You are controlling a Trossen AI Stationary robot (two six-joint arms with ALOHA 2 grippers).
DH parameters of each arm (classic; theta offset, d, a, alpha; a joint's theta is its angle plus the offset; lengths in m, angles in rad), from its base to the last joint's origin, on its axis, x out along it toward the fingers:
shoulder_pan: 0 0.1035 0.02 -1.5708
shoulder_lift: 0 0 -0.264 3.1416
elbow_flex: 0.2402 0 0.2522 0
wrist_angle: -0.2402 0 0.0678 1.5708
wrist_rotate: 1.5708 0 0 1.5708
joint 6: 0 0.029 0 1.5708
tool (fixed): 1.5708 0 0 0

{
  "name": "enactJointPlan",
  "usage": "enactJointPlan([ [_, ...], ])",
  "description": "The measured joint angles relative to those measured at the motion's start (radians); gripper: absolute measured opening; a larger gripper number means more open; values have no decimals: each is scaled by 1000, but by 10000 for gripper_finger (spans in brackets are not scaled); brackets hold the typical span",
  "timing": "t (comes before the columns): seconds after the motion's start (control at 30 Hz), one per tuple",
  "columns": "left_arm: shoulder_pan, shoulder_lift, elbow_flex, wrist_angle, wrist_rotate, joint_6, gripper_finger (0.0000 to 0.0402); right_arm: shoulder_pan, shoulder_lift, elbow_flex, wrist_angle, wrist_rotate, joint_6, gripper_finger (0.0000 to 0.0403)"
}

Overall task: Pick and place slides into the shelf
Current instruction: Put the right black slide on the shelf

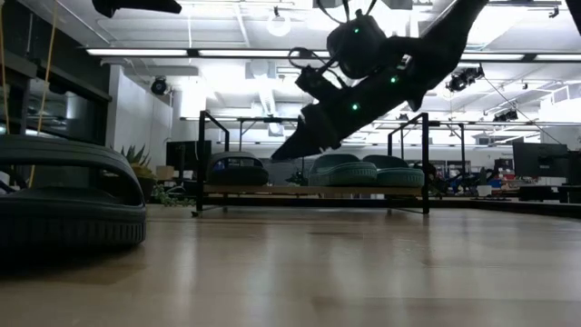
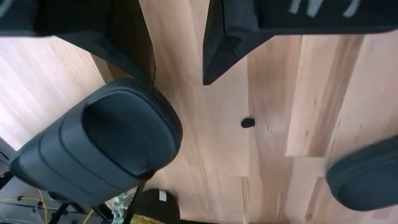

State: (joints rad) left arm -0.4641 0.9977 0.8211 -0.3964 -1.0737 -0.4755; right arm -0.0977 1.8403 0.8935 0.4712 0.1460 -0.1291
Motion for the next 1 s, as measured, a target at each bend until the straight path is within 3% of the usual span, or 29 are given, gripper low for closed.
enactJointPlan([
  [0.7, 0, 0, 0, 6, -8, 26, 207, -33, 195, 238, -79, -8, -3, 122],
  [1.0, 0, 0, 0, 11, -18, 26, 207, -46, 204, 304, -90, -16, -26, 122],
])
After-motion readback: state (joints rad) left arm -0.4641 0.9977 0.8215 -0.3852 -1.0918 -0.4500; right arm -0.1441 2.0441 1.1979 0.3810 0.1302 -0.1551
